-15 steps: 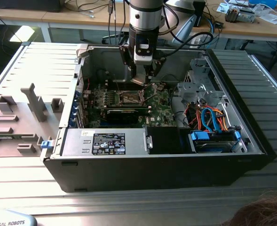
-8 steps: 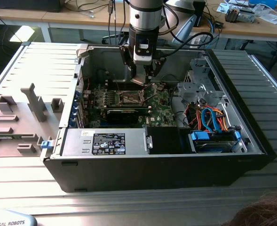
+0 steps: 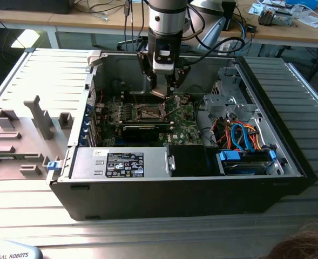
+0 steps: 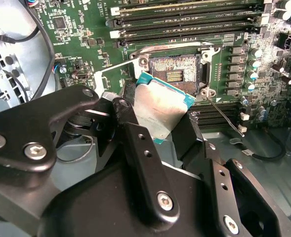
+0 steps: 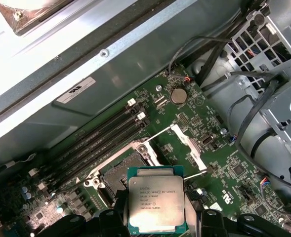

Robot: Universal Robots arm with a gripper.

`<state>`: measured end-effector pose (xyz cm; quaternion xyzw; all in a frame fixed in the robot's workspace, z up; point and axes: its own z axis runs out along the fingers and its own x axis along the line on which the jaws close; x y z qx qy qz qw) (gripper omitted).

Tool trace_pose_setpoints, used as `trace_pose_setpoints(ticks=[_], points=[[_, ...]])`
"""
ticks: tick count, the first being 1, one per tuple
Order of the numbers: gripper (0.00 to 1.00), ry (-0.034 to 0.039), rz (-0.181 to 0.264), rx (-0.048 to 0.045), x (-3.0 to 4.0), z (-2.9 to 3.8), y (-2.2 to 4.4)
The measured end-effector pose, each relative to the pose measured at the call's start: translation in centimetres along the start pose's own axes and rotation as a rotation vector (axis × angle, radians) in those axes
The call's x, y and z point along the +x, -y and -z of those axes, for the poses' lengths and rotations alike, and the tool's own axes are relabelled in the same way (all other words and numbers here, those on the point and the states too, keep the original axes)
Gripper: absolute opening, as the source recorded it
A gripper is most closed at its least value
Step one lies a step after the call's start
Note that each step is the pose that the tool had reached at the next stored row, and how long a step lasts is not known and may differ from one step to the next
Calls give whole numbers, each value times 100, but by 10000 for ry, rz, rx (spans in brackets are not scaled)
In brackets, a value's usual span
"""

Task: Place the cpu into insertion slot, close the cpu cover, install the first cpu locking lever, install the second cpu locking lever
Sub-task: 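Place the cpu into insertion slot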

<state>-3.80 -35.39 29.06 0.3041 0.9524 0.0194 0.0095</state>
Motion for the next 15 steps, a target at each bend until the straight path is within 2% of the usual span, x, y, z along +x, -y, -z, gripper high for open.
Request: trace_pose_setpoints(ticks=[15], points=[[54, 16, -324, 5, 0, 0, 0]])
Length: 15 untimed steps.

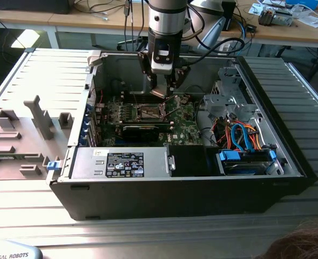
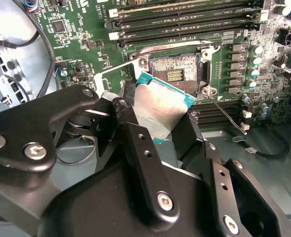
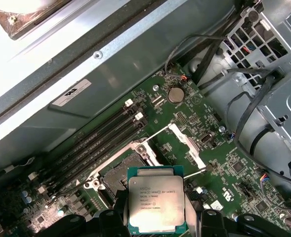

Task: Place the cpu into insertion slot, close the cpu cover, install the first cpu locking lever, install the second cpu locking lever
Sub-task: 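Place the cpu into insertion slot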

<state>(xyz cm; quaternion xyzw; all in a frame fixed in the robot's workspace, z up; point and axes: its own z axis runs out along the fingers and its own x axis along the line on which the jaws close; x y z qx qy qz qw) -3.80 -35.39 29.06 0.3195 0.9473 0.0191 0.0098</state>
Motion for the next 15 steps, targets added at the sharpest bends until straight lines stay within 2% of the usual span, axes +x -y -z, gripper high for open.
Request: trace_pose_setpoints(ticks=[15], points=[[54, 15, -295, 5, 0, 0, 0]])
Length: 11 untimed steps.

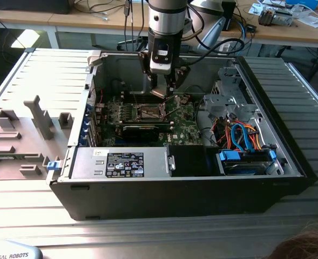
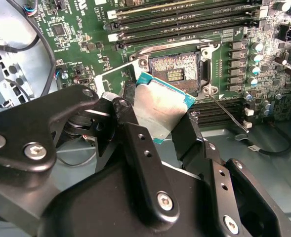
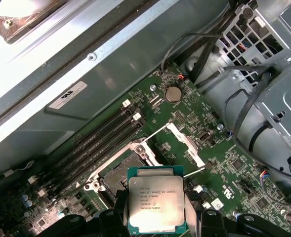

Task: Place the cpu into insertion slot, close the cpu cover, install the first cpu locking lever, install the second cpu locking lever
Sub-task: 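Place the cpu into insertion slot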

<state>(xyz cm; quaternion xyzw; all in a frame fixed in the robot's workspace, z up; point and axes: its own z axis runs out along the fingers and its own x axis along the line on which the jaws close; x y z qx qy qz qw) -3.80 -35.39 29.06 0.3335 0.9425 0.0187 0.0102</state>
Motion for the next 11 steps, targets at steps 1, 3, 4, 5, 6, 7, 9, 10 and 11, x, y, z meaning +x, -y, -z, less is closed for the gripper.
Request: trace_pose_setpoints(ticks=[1, 3, 4, 5, 6, 7, 9, 10, 11], points=[[54, 0, -16, 1, 0, 0, 0], [54, 3, -67, 1, 0, 0, 0], [54, 5, -93, 2, 0, 0, 0], [54, 5, -109, 2, 0, 0, 0], [54, 6, -122, 2, 0, 0, 0], [54, 7, -143, 3, 0, 0, 0], [54, 9, -171, 3, 0, 0, 0], [54, 9, -184, 3, 0, 0, 0], [54, 9, -200, 3, 0, 0, 0]])
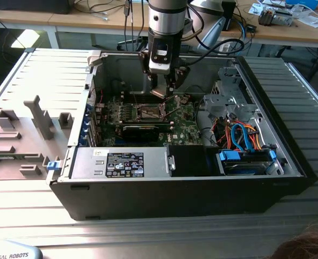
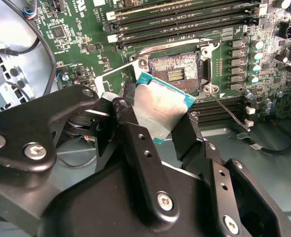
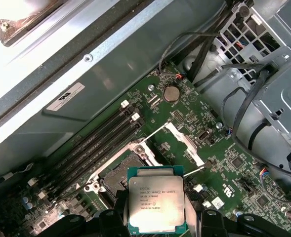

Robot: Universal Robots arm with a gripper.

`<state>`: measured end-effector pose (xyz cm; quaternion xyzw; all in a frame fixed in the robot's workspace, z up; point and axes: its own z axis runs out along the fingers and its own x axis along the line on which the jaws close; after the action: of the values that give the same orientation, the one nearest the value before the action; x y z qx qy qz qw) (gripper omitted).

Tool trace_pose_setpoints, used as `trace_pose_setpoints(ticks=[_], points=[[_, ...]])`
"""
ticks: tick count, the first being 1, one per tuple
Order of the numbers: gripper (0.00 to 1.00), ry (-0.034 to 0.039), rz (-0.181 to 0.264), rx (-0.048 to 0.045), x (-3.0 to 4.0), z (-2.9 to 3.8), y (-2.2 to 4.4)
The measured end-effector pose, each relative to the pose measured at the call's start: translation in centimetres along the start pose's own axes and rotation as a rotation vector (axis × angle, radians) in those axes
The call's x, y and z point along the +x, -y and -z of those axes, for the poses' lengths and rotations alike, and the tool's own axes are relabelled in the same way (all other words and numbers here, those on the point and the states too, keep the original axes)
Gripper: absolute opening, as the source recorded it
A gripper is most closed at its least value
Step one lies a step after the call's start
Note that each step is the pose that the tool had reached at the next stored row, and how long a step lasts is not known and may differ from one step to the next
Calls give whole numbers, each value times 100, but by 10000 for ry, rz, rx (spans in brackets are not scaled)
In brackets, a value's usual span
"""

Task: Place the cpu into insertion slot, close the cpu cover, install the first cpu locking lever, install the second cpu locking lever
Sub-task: 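Place the cpu into insertion slot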

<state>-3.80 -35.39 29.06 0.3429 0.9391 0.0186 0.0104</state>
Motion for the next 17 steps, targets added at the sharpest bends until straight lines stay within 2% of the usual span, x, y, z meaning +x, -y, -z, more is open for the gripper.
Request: trace_pose_setpoints(ticks=[17], points=[[54, 14, -269, 5, 0, 0, 0]])
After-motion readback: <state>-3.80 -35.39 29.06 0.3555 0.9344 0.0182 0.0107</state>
